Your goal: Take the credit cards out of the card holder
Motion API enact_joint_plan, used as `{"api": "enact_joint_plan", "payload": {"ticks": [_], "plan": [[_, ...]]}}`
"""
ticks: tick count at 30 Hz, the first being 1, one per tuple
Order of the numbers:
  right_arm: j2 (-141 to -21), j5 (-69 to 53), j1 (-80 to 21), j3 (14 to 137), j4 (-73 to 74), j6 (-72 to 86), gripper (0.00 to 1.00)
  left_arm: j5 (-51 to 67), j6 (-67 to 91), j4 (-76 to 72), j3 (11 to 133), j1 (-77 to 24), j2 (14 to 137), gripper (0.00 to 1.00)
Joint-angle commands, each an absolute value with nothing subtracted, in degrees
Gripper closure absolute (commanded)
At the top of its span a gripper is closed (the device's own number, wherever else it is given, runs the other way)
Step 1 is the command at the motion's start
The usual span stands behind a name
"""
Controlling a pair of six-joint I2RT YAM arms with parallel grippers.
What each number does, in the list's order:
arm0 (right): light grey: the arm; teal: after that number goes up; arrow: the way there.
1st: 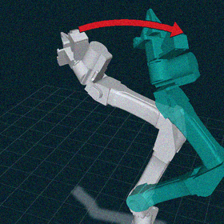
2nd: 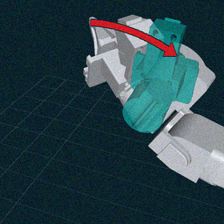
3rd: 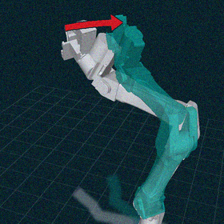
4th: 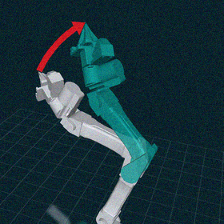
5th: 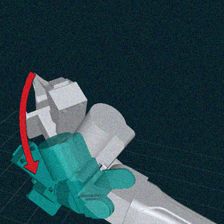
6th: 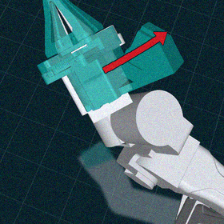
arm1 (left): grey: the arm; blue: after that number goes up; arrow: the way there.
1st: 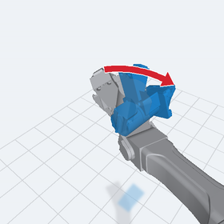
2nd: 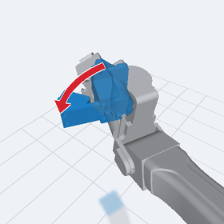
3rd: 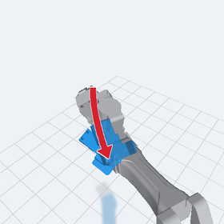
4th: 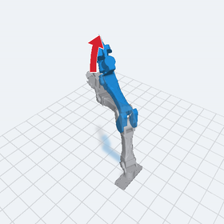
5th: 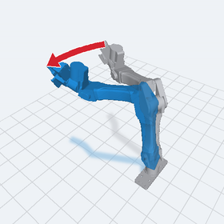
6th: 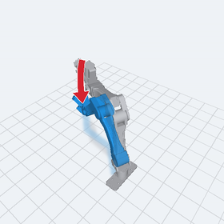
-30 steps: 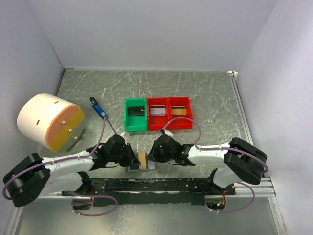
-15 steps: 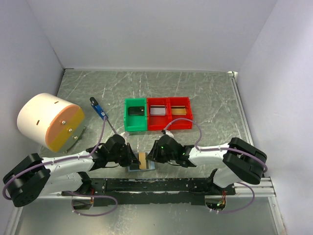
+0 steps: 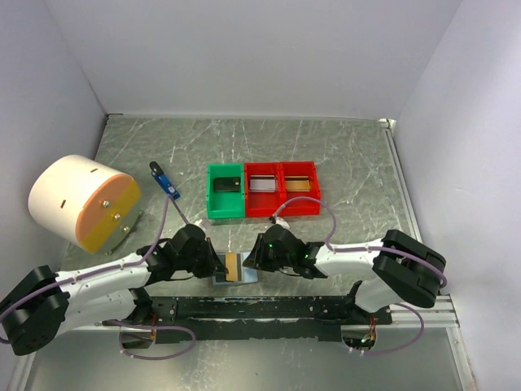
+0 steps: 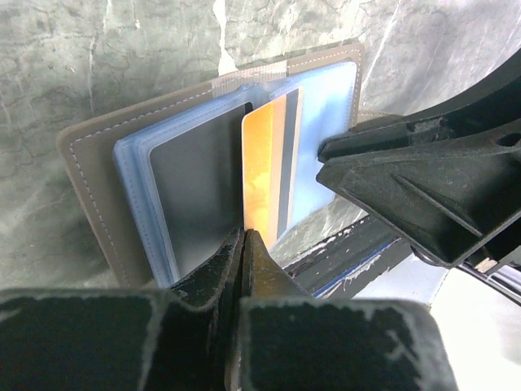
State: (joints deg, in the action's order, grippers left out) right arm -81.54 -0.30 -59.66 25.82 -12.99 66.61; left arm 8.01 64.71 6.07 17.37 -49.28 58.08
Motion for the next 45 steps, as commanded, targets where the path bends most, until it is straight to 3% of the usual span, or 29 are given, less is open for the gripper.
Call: {"api": "enact_joint_plan", "payload": {"ticks": [1, 7, 14, 31, 41, 45], "plan": [[-80.4, -0.9, -59.6, 26.8, -8.3, 62.8, 0.68, 6.2, 63.3, 7.8, 19.6, -48.9, 58.2, 0.91], [-78.9, -1.2, -59.6, 31.9, -5.7, 58.7, 0.67, 6.9, 62.9, 7.2, 20.2, -48.9, 59.1, 0.90], [-85.6, -3.8, -59.6, 35.0, -7.2, 58.6, 0.66, 7.1, 63.3, 6.5, 19.7, -48.9, 58.5, 0.89], [-86.9, -2.5, -59.8, 24.4, -13.3, 66.9, 0.66, 13.0, 66.5, -7.0, 15.7, -49.0, 62.8, 0.73], [-85.3, -0.2, -59.6, 25.1, -9.6, 66.4, 0.66, 6.4, 65.0, 5.8, 18.7, -48.9, 58.4, 0.91], [-83.2, 0.6, -59.5, 26.2, -7.5, 64.8, 0.65, 1.9, 63.1, 15.6, 21.9, -48.9, 55.0, 0.93]]}}
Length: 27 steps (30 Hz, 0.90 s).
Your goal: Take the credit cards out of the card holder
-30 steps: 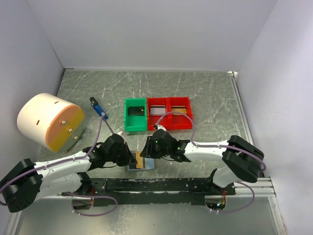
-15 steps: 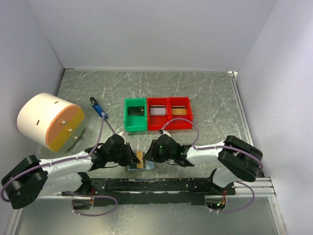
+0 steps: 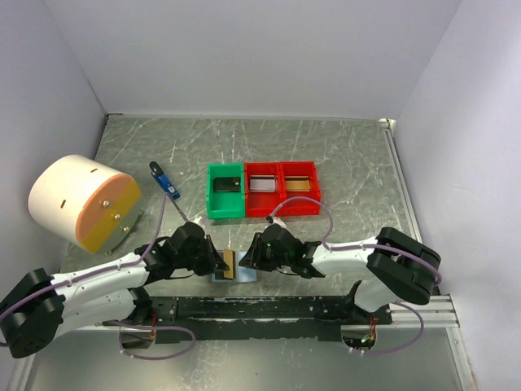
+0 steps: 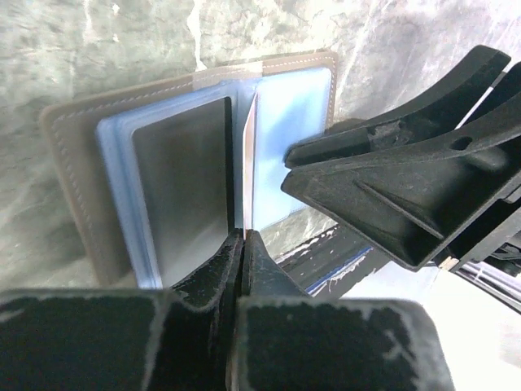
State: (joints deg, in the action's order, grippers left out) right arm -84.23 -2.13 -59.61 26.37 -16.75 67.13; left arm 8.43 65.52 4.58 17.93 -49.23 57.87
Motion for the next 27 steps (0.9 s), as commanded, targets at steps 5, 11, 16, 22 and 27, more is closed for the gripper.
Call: {"api": "enact_joint_plan", "payload": {"ticks": [5, 11, 16, 22, 27], "plan": [[-81.2, -0.2, -59.5, 29.0, -6.4, 61.9, 0.64, -1.2, 61.6, 23.0, 24.7, -49.0, 51.2, 0.93], [-80.2, -2.5, -59.8, 33.6, -7.0, 58.0, 0.64, -4.7, 61.0, 29.7, 28.3, -49.0, 48.1, 0.93], [-84.1, -6.2, -60.2, 36.4, -11.5, 57.2, 0.65, -7.1, 61.9, 32.6, 29.3, -48.9, 44.6, 0.93], [-91.6, -5.9, -61.0, 39.6, -10.0, 57.8, 0.68, -9.5, 62.1, 35.9, 29.8, -48.9, 41.3, 0.93], [-90.9, -2.6, -60.9, 37.3, -5.9, 58.8, 0.68, -8.7, 61.6, 35.8, 29.9, -48.9, 40.6, 0.93]]}}
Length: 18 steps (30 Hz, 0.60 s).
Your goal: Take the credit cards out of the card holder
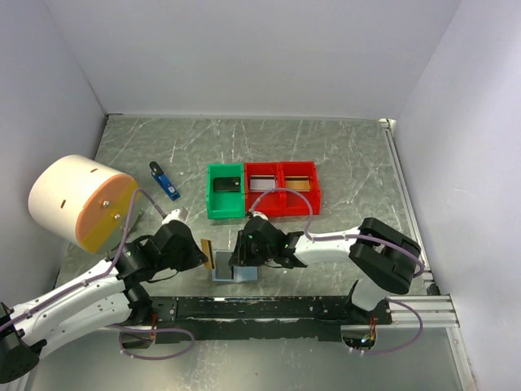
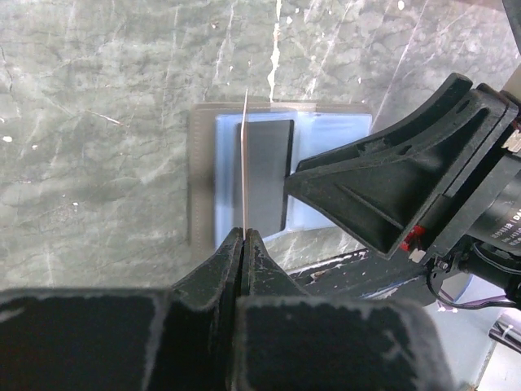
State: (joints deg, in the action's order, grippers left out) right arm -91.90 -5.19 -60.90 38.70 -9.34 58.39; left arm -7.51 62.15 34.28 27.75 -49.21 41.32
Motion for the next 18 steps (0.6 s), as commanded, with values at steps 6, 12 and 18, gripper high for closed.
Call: {"api": "enact_joint_plan", "payload": {"ticks": [6, 12, 18], "plan": [[-84.9, -3.2, -60.9, 34.0, -7.7, 58.5, 0.65, -5.0, 58.8, 30.5, 29.8, -48.9, 40.9, 0.93], [-75.8, 0.8, -60.3, 29.4, -10.5, 60.5, 0.56, -0.7, 55.3, 25.6, 31.7, -49.0, 40.2, 0.93], [-65.8, -3.2, -55.3, 22.4, -18.3, 59.4, 0.43, 5.1, 52.4, 19.8, 31.6, -48.9, 37.9, 0.93]]}}
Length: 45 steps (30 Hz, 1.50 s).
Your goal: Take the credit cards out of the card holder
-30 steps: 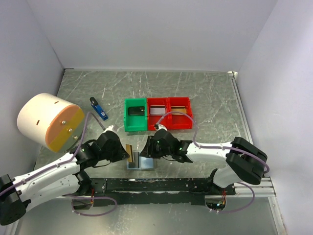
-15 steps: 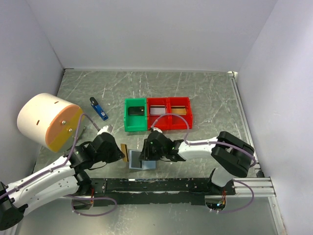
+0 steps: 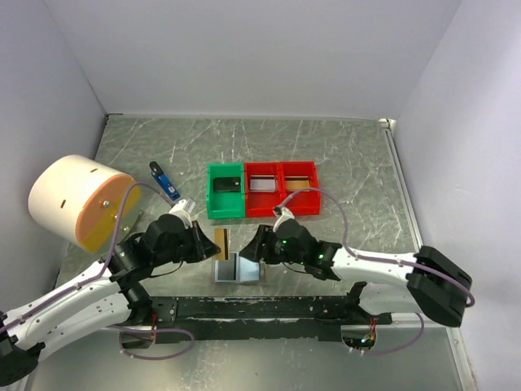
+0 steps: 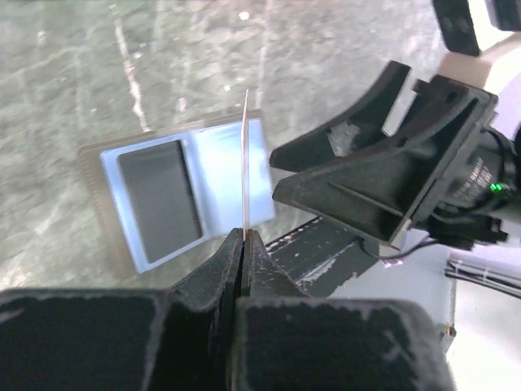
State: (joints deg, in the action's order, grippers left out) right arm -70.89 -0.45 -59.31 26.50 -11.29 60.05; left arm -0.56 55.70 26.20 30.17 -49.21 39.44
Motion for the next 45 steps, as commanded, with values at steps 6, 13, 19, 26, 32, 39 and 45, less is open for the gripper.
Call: {"api": "enact_joint_plan", "payload": {"ticks": [6, 13, 19, 26, 32, 39, 45], "plan": [[-60.9, -21.0, -39.7, 16.7, -26.5, 59.5, 0.42, 7.2, 51.6, 20.2, 30.8, -47.2, 38.7, 0.93], [-56.3, -23.8, -39.3, 15.6, -30.4, 60.5, 0.41, 26.1, 50.5, 8.8, 27.4, -37.1, 39.6, 0.93], [-58.0, -29.3, -41.0, 14.6, -39.0, 62.6, 0.42, 35.6, 55.0, -3.5, 24.0, -35.1, 37.5, 0.93], [-63.1, -30.9, -46.7, 18.7, -47.0, 62.6, 0.45, 37.8, 57.5, -8.1, 22.1, -35.1, 37.2, 0.93], [-65.5, -30.9, -47.7, 19.0, -52.5, 64.3, 0.50, 40.1, 60.3, -13.5, 20.4, -35.2, 37.1, 0.93], [-65.6, -31.8, -47.6, 18.7, -55.3, 65.5, 0.64, 41.1, 61.8, -15.5, 19.6, -35.1, 36.6, 0.93], [-65.2, -32.4, -47.6, 17.8, -57.9, 67.2, 0.76, 40.7, 62.8, -16.7, 19.2, -35.1, 36.2, 0.93]]}}
